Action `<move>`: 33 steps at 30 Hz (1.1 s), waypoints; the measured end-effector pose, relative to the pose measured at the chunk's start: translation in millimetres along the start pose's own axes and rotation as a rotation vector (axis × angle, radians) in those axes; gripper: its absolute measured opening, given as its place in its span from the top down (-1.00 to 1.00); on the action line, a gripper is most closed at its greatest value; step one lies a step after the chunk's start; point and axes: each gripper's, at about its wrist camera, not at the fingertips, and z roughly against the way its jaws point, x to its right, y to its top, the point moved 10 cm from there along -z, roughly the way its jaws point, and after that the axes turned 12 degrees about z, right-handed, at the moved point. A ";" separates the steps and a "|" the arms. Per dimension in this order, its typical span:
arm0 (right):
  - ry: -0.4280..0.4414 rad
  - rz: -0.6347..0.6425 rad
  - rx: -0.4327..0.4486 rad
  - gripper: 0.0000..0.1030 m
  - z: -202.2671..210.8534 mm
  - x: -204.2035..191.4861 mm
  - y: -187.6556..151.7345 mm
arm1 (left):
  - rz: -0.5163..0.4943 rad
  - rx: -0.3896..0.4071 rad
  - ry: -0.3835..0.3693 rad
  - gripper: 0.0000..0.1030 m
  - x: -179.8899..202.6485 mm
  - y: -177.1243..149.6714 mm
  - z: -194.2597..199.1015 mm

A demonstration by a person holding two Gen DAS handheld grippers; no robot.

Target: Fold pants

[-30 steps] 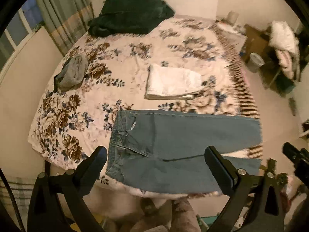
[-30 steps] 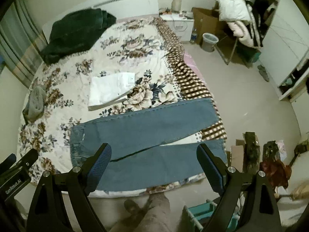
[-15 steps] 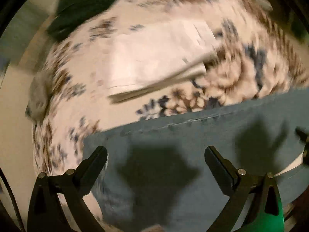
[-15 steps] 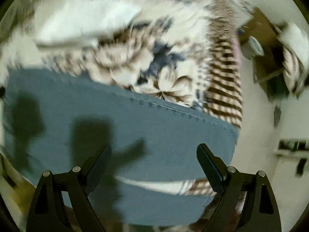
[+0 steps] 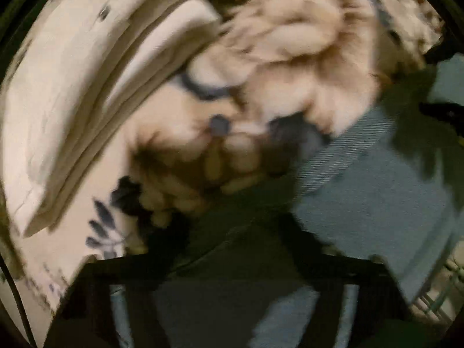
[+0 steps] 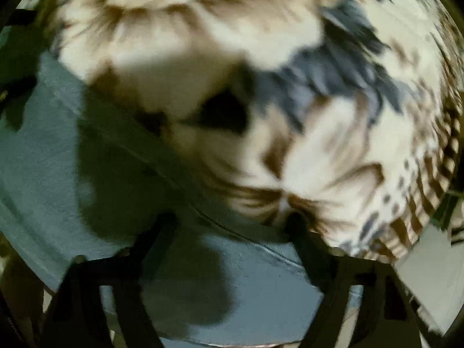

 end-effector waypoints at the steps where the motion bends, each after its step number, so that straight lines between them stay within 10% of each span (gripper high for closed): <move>1: 0.007 -0.004 0.009 0.35 2.4 -2.0 2.5 | -0.015 0.007 -0.001 0.43 2.4 -1.6 5.3; 4: 0.013 -0.049 0.047 0.81 15.3 -7.2 -1.7 | 0.005 0.029 0.021 0.80 1.4 -5.6 18.1; 17: -0.141 -0.246 0.321 0.88 152.4 -68.9 -58.8 | 0.423 0.238 -0.087 0.89 -11.0 -109.2 160.4; 23: -0.194 -0.296 0.337 0.88 180.2 -184.8 -113.7 | 0.535 0.201 -0.133 0.89 42.2 -207.6 128.4; 33: -0.153 -0.380 0.248 0.88 81.3 -282.5 -165.6 | 0.593 0.075 -0.163 0.89 85.3 -278.7 33.9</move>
